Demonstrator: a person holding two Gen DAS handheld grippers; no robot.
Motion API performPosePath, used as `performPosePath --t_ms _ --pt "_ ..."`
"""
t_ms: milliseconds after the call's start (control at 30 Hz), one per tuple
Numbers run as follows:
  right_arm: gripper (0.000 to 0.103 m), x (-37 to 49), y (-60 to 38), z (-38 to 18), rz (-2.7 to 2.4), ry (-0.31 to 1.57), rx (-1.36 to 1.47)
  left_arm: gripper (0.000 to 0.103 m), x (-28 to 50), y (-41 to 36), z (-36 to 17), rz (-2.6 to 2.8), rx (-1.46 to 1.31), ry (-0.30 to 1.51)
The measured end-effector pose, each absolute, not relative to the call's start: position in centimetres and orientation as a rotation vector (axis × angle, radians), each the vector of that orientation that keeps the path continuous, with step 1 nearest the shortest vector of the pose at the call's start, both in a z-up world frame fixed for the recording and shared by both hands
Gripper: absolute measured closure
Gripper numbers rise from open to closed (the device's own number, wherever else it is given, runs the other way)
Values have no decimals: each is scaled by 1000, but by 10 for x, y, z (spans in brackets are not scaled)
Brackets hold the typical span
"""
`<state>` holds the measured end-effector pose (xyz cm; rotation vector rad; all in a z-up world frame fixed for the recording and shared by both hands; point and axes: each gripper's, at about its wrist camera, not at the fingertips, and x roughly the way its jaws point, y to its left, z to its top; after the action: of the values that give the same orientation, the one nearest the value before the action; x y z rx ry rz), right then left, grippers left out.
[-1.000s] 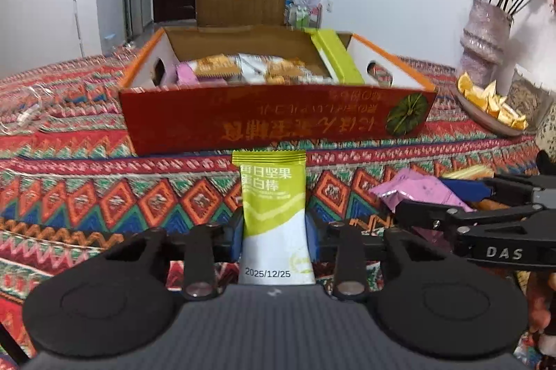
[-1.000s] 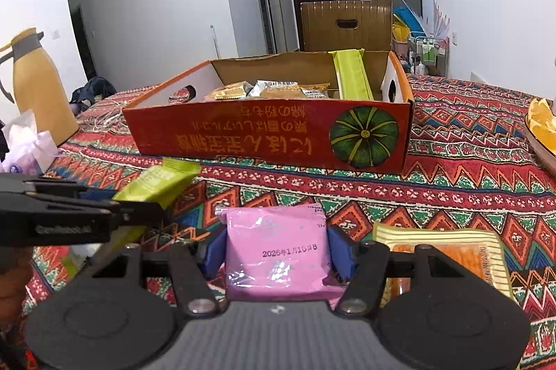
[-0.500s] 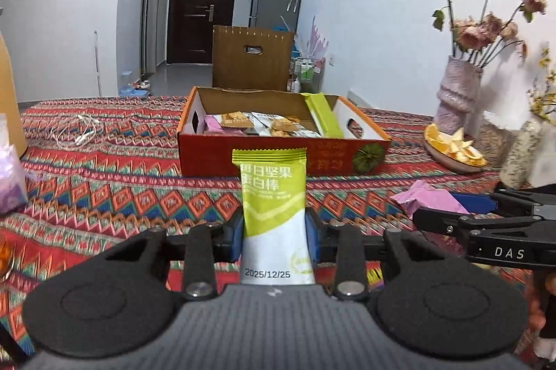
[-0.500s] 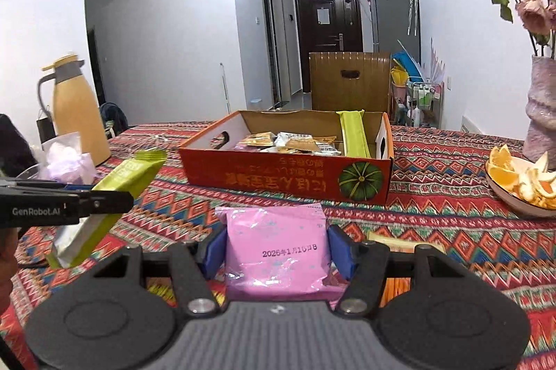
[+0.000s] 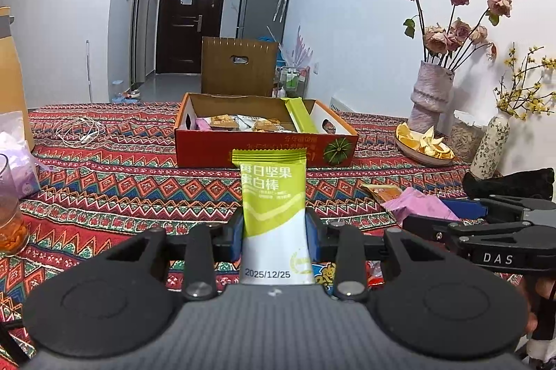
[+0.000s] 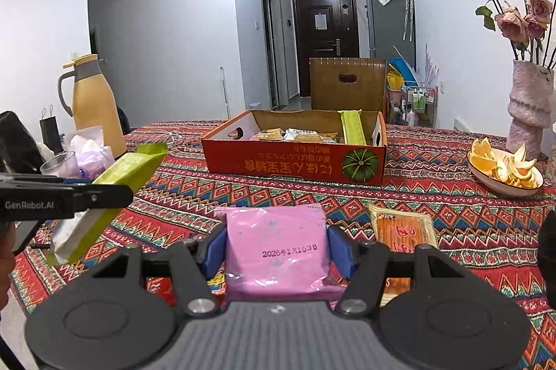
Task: Organize snacks
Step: 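Lift both held packets and carry them toward the cardboard box, then lower both packets into the box and open both tools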
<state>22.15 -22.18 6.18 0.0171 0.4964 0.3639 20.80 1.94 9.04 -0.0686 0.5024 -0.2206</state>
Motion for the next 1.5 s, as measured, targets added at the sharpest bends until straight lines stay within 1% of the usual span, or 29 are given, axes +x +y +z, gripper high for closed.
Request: performPosePath --t_ms 233,467,900,1033,1233,1400,1500 --pt "42 230 -220 62 364 500 11 68 223 20 92 -216 -71 498" --pt "42 269 -218 65 371 496 -6 68 268 22 97 -222 -60 485" --pt "42 399 -220 76 391 475 10 68 411 33 100 -197 -58 495" --pt "42 450 -222 75 377 485 23 68 466 35 95 -219 -95 536" --pt "42 525 -226 56 325 528 48 68 540 36 75 -173 -141 575" --pt "42 563 -230 35 291 564 58 68 577 42 55 -154 -172 609" --pt "42 575 -226 20 270 596 28 66 591 43 41 -125 -161 637"
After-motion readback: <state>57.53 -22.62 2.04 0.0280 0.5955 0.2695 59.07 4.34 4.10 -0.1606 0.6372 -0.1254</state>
